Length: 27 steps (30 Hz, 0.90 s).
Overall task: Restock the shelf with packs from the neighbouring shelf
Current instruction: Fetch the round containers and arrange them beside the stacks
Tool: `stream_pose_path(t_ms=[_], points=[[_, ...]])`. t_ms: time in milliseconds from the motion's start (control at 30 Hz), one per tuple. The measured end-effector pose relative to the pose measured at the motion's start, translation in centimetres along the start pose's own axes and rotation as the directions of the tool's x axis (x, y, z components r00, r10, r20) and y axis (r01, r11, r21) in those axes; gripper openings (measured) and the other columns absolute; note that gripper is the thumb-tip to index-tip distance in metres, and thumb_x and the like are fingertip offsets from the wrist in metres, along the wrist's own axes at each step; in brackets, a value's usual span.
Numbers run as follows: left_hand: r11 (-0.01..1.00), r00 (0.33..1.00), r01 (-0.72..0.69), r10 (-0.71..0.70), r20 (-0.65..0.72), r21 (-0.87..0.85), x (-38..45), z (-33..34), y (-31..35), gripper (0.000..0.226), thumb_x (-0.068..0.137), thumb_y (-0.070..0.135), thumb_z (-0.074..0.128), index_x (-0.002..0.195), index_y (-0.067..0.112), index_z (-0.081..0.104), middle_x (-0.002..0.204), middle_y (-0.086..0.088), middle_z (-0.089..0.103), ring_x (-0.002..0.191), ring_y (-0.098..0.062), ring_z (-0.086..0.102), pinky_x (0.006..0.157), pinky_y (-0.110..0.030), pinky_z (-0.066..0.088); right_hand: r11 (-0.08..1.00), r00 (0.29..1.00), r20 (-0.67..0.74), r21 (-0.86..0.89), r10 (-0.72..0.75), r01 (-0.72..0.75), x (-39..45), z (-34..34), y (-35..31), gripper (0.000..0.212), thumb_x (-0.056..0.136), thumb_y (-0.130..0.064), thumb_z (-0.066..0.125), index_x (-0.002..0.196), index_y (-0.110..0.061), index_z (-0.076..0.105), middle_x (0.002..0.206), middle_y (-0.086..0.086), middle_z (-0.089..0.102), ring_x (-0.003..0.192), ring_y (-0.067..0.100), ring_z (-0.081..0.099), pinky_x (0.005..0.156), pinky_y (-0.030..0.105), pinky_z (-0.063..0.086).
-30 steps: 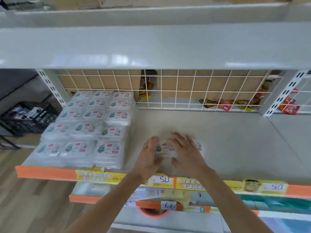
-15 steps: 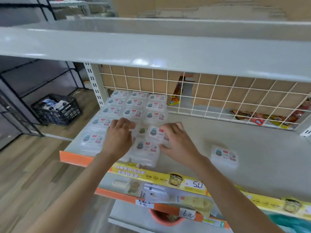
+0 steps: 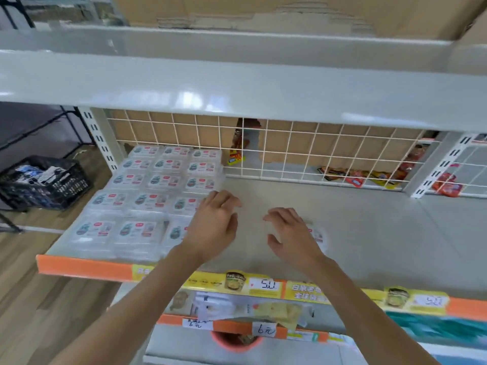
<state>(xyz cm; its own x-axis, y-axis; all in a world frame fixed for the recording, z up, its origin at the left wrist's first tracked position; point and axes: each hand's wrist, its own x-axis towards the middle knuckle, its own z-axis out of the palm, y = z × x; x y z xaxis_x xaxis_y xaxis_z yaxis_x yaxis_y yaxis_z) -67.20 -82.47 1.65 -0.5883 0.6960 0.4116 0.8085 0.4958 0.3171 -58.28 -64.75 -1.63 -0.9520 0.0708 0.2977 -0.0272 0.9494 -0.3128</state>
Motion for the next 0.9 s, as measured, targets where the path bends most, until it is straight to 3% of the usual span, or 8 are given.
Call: stream_pose_path(t_ms=[167, 267, 367, 467, 567, 667, 767, 900], points=[[0.997, 0.993, -0.071, 0.072, 0.093, -0.014, 1.3, 4.7, 4.0, 0.036, 0.074, 0.025, 0.039, 0.097, 0.013, 0.064, 0.094, -0.004, 0.062, 0.084, -0.028, 0.060, 0.071, -0.038, 0.053, 0.954, 0.951, 0.140, -0.165, 0.275, -0.252, -3.1, -2.2, 5.6, 0.058, 0.080, -0.029, 0.055, 0.135, -0.021, 0.038, 0.139, 0.000, 0.034, 0.124, 0.022, 0.027, 0.101, 0.036, 0.031], [0.996, 0.960, -0.075, 0.059, 0.273, 0.048, 1.9, 7.0, 5.3, 0.040, 0.084, 0.024, 0.050, 0.122, 0.011, 0.052, 0.120, -0.006, 0.052, 0.110, -0.026, 0.049, 0.092, -0.038, 0.043, 0.934, 0.899, 0.251, -0.096, 0.358, -0.345, -4.1, -2.2, 7.1, 0.062, 0.083, -0.027, 0.057, 0.138, -0.018, 0.030, 0.136, 0.006, 0.033, 0.117, 0.026, 0.032, 0.099, 0.030, 0.031], [0.993, 0.925, -0.117, 0.098, 0.368, 0.031, 2.6, 8.2, 6.3, 0.064, 0.083, 0.032, 0.062, 0.136, 0.008, 0.035, 0.139, -0.006, 0.037, 0.128, -0.022, 0.033, 0.104, -0.034, 0.033, 0.969, 0.950, 0.215, 0.048, 0.228, -0.243, -4.6, -2.2, 6.2, 0.061, 0.078, -0.023, 0.066, 0.131, -0.014, 0.039, 0.124, 0.005, 0.040, 0.108, 0.022, 0.033, 0.092, 0.029, 0.037], [0.989, 0.930, -0.149, 0.137, 0.340, 0.009, 2.8, 7.3, 6.6, 0.071, 0.075, 0.037, 0.071, 0.132, 0.008, 0.041, 0.127, -0.007, 0.046, 0.115, -0.024, 0.043, 0.095, -0.038, 0.040, 0.985, 0.988, 0.117, 0.125, 0.103, -0.117, -4.3, -2.6, 4.6, 0.060, 0.074, -0.017, 0.071, 0.125, -0.009, 0.042, 0.122, 0.004, 0.041, 0.106, 0.019, 0.033, 0.084, 0.028, 0.042], [0.995, 0.964, -0.101, 0.095, 0.249, 0.011, 1.7, 4.3, 5.4, 0.067, 0.072, 0.031, 0.072, 0.128, 0.005, 0.047, 0.119, -0.012, 0.050, 0.108, -0.028, 0.048, 0.093, -0.039, 0.042, 0.976, 0.994, 0.090, 0.207, 0.054, -0.071, -3.3, -3.1, 2.8, 0.063, 0.079, -0.012, 0.066, 0.133, -0.009, 0.034, 0.130, 0.005, 0.036, 0.117, 0.019, 0.037, 0.092, 0.030, 0.042], [0.999, 0.993, -0.033, 0.034, 0.114, -0.019, -0.3, 0.0, 2.8, 0.065, 0.070, 0.031, 0.068, 0.127, 0.006, 0.049, 0.120, -0.011, 0.051, 0.109, -0.021, 0.046, 0.090, -0.026, 0.037, 0.992, 0.996, 0.090, 0.130, -0.006, -0.005, -1.8, -2.9, 0.8, 0.061, 0.087, -0.016, 0.056, 0.140, -0.008, 0.027, 0.136, 0.007, 0.037, 0.124, 0.020, 0.038, 0.100, 0.029, 0.036], [1.000, 1.000, 0.002, -0.002, 0.009, 0.007, -2.5, -4.4, -0.4, 0.063, 0.063, 0.028, 0.069, 0.120, 0.006, 0.055, 0.113, -0.011, 0.057, 0.102, -0.015, 0.043, 0.086, -0.021, 0.035, 0.984, 0.984, 0.008, 0.020, -0.176, 0.176, 0.2, -1.8, -2.2, 0.045, 0.083, -0.010, 0.057, 0.126, -0.007, 0.049, 0.122, 0.010, 0.051, 0.109, 0.028, 0.051, 0.091, 0.042, 0.047], [0.988, 0.991, 0.128, -0.130, 0.024, 0.081, -5.9, -9.4, -5.4, 0.064, 0.065, 0.017, 0.079, 0.123, 0.008, 0.053, 0.114, -0.009, 0.048, 0.099, -0.022, 0.051, 0.083, -0.016, 0.036, 0.964, 0.964, -0.018, 0.005, -0.264, 0.264, 2.7, 0.1, -7.3, 0.038, 0.080, -0.009, 0.057, 0.118, -0.009, 0.056, 0.119, 0.007, 0.054, 0.106, 0.025, 0.049, 0.086, 0.040, 0.048]])
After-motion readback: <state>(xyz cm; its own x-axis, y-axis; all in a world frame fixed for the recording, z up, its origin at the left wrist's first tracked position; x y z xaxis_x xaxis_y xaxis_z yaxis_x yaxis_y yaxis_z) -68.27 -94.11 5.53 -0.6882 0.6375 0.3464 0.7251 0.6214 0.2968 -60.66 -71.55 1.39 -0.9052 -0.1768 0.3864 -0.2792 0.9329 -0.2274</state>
